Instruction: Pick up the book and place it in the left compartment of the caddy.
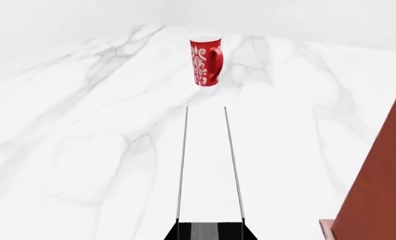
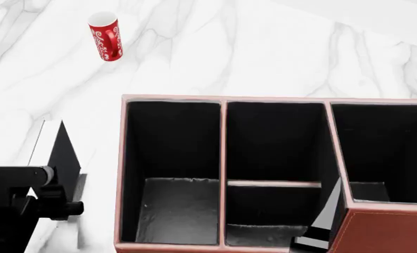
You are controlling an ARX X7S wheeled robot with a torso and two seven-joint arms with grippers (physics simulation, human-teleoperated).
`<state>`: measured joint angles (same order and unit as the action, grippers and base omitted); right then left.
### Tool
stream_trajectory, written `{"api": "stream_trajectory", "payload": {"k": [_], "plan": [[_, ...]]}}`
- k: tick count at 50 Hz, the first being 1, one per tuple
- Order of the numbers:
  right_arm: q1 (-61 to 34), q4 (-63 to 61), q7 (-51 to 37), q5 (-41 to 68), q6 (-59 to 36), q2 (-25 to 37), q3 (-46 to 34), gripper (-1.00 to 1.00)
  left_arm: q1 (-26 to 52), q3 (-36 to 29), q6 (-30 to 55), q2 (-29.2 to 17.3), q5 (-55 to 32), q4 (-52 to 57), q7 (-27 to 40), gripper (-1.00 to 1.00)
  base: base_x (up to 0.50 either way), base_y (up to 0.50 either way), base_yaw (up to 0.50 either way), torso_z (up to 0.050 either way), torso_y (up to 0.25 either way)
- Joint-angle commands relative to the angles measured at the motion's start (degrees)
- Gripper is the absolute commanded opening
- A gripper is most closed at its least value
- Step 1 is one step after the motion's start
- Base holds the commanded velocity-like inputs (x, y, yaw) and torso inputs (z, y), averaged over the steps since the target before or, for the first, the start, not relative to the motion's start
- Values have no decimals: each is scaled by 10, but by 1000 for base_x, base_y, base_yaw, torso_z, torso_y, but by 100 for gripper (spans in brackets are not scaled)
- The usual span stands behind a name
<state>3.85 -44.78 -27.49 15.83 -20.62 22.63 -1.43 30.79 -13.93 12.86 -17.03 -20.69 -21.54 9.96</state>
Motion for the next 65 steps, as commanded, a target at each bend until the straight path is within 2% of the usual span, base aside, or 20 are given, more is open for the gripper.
{"api": "stream_trajectory", "payload": {"k": [1, 24, 37, 44, 50, 55, 59, 65], "plan": [[0, 1, -2, 1, 1, 1, -2, 100, -9, 13, 72, -31, -26, 178, 35, -100, 0, 0, 0, 0, 0], [-1, -2, -6, 4, -1, 5, -2, 100, 27, 43, 220, -76, -98, 482, 107, -100, 0, 0, 0, 0, 1], [-1, -6, -9, 6, -4, 7, -2, 100, 92, 103, 363, -93, -230, 685, 192, -100, 0, 0, 0, 0, 2], [0, -4, -10, 6, 0, 8, -2, 100, 117, 134, 414, -87, -312, 751, 244, -100, 0, 0, 0, 0, 1], [0, -5, -11, 6, 1, 9, -3, 100, 118, 141, 429, -75, -376, 800, 290, -100, 0, 0, 0, 0, 2], [0, -6, -12, 6, -1, 10, -4, 100, 125, 113, 412, -83, -415, 814, 330, -100, 0, 0, 0, 0, 2], [0, -5, -12, 6, 1, 10, -5, 100, 109, 77, 389, -76, -393, 811, 325, -100, 0, 0, 0, 0, 0], [-1, -10, -15, 8, -5, 12, -4, 100, 100, 57, 373, -71, -388, 808, 327, -100, 0, 0, 0, 0, 2]]}}
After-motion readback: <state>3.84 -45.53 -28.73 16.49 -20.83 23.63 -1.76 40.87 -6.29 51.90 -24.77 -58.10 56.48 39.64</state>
